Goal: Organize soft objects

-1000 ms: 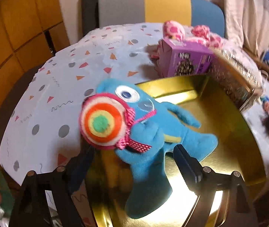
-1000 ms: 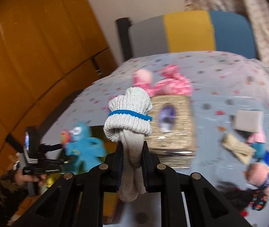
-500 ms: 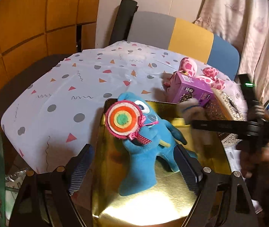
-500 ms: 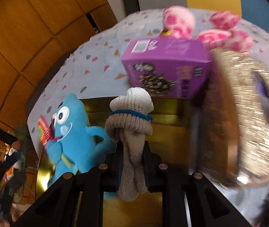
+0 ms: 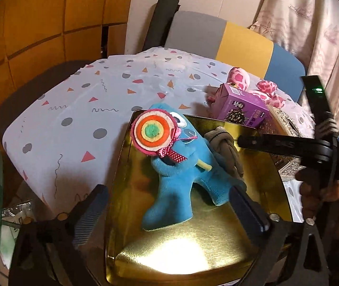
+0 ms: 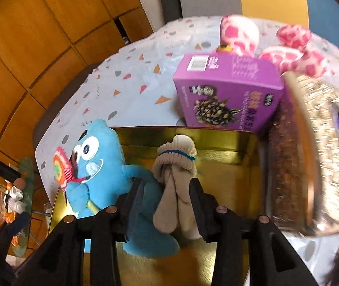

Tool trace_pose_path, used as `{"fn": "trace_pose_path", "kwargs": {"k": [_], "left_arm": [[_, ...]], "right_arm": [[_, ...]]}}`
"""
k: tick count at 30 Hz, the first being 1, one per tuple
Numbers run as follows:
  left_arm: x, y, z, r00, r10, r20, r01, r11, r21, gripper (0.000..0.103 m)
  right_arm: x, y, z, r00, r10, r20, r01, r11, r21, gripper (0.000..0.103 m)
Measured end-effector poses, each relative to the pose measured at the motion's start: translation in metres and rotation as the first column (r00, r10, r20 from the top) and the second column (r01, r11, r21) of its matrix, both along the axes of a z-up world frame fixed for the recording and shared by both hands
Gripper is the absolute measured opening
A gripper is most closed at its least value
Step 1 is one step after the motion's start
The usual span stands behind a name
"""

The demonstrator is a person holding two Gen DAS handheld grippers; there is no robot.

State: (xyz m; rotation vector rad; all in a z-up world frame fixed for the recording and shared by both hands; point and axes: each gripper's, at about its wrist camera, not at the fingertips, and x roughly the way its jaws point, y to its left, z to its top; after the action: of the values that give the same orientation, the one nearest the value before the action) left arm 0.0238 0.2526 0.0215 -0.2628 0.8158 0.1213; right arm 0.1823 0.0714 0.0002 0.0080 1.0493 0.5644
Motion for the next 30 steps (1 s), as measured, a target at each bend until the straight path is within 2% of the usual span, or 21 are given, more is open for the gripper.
{"fn": "trace_pose_path", "kwargs": {"k": [5,10,16,21,26,30], "left_arm": [[-0.004,-0.010,0.001,1.000,0.006,0.000,-0.006,1.000,0.028,0.103],[-0.006,-0.021,0.004,0.999,-0.009,0.034,0.007,0.998,0.057,0.103],[-0.008,-0.040,0.010,0.997,-0.052,0.065,0.044,0.992,0.119,0.103],[-0.006,-0.054,0.016,0.992,-0.092,0.091,0.081,0.990,0.119,0.103],[-0.001,-0.070,0.019,0.984,-0.148,0.102,0.140,0.987,0.081,0.103],[-0.001,-0.086,0.021,0.973,-0.203,0.109,0.194,0.977,0.090,0.103]], "right_arm": [[-0.025,-0.016,0.013,0.996,0.004,0.085,-0.001,0.999,-0.040,0.042],[-0.047,-0.043,0.023,0.989,-0.016,0.145,0.024,0.998,-0.051,0.042],[-0.063,-0.091,0.034,0.981,-0.082,0.176,0.088,0.996,-0.028,0.042],[-0.065,-0.138,0.038,0.968,-0.165,0.187,0.173,0.985,-0.024,0.042],[-0.063,-0.200,0.040,0.937,-0.291,0.193,0.302,0.953,-0.034,0.042],[-0.058,-0.262,0.040,0.880,-0.437,0.186,0.450,0.893,-0.032,0.042]]}}
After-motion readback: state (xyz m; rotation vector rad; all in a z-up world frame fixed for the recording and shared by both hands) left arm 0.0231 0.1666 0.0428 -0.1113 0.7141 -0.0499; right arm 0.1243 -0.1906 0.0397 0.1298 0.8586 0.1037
